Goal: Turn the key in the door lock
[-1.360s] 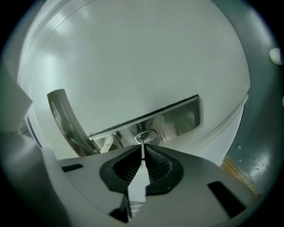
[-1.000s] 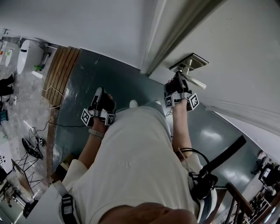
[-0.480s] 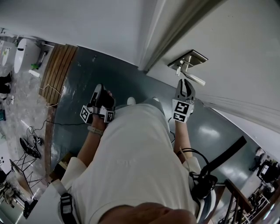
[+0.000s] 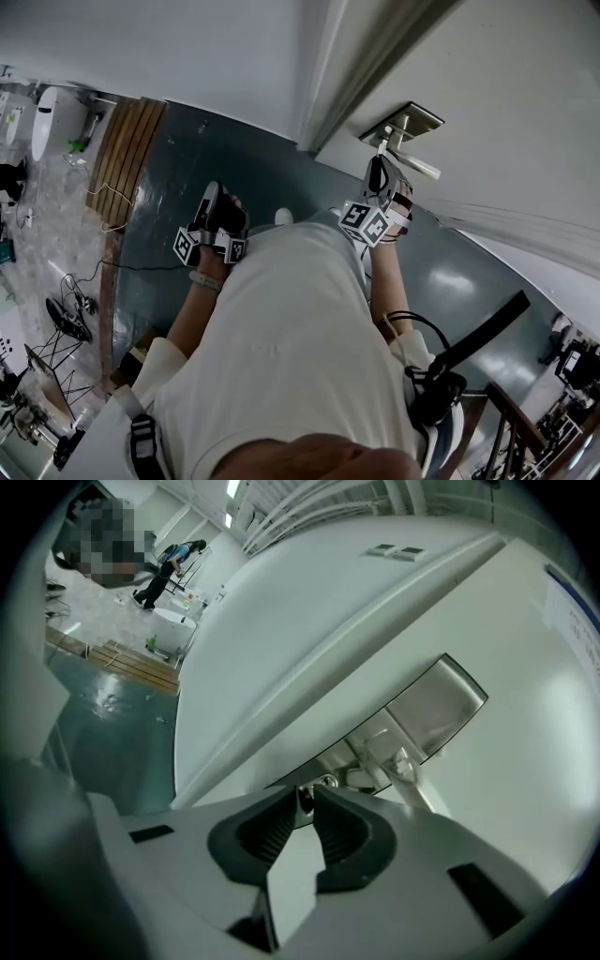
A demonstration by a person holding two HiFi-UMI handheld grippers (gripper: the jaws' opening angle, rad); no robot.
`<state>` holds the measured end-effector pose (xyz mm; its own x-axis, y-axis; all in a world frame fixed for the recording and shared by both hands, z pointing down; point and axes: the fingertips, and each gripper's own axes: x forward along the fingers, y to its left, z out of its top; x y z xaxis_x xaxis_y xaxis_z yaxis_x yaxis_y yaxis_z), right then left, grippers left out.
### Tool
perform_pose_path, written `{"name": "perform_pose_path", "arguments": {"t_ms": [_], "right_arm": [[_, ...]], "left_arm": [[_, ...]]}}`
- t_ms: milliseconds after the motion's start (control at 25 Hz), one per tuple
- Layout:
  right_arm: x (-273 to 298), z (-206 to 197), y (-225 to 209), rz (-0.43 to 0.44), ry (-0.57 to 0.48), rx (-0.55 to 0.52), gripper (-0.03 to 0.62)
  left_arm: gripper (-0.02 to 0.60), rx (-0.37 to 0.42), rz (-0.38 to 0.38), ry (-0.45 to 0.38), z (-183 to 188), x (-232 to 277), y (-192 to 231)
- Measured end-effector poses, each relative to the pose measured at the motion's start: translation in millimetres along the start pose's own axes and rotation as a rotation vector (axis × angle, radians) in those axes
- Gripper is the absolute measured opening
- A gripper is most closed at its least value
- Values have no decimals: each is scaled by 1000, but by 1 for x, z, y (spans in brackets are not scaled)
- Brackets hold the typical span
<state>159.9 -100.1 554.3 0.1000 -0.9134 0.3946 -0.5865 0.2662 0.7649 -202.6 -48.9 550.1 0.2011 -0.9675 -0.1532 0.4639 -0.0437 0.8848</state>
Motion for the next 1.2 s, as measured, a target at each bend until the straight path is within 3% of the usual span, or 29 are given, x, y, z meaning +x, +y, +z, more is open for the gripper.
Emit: {"name": "perform_pose_path", "arguments": {"t_ms": [400,560,720,800,1040,1120,1200], "right_arm": [[18,-4,-3,-84,28,-22,48],[25,1,-9,-132,29,19,51],[26,-3,-12,-117,4,104,50],[26,-4,-13,-93,-11,211,49],[27,-9,-18,15,-56,689,49],[28,-11,-18,61,-80,885,49],[29,-16,-20,126,-111,1164,49]], "left_arm": [[8,6,-6,-19,6,-4,-1],[8,8,0,-9,5,-2,0],[8,10,4,-10,6,-4,4],[8,11,4,-12,7,-5,4],[8,16,2,-16,9,-6,3],[8,15,2,-18,11,-6,3],[8,15,1,-19,10,-6,2]]}}
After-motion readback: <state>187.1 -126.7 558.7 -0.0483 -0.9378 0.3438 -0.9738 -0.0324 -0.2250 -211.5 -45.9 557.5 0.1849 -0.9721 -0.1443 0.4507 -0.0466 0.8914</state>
